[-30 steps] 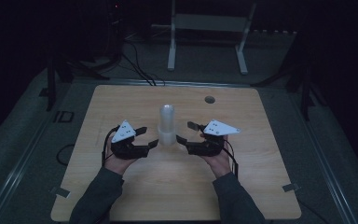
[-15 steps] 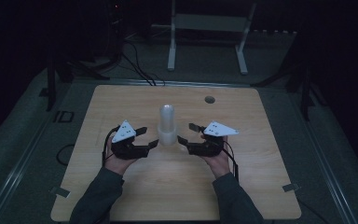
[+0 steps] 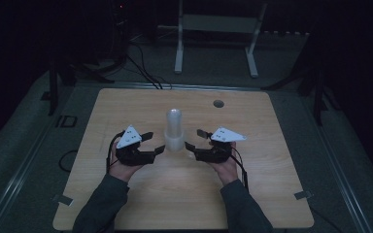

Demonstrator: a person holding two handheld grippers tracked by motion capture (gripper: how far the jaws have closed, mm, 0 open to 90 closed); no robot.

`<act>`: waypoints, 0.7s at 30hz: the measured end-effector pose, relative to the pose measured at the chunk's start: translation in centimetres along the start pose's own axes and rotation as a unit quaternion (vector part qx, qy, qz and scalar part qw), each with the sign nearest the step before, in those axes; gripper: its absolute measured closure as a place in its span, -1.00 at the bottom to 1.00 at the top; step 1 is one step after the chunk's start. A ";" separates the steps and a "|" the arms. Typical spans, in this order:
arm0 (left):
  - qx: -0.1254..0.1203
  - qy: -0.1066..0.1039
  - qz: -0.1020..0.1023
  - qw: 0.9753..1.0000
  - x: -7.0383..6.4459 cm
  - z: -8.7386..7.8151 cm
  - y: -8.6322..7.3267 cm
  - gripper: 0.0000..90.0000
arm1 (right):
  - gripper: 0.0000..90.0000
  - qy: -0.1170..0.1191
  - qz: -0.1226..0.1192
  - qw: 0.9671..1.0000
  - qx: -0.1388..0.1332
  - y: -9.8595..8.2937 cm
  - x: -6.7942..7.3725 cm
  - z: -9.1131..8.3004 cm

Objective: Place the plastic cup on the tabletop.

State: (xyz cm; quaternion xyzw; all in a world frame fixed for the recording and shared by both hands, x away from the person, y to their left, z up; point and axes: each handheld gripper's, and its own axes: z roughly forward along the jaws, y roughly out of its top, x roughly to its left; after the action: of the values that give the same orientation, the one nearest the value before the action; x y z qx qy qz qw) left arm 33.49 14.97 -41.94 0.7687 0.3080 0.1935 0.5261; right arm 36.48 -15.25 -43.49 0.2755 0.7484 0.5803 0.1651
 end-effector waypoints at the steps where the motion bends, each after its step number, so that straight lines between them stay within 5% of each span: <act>1: 0.001 -0.001 0.000 1.000 -0.1 0.1 0.0 -0.32 | -0.37 0.000 0.000 1.000 0.001 -0.1 -0.1 0.1; 21: 0.003 -0.003 0.000 1.000 -0.1 0.2 -0.1 -0.32 | -0.37 -0.002 0.013 1.000 0.017 -1.2 -0.6 1.1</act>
State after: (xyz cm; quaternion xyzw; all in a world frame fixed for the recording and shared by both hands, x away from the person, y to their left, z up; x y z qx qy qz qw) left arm 33.56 14.78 -42.15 0.7710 0.3072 0.1897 0.5246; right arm 37.30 -14.99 -44.99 0.2892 0.7538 0.5695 0.1541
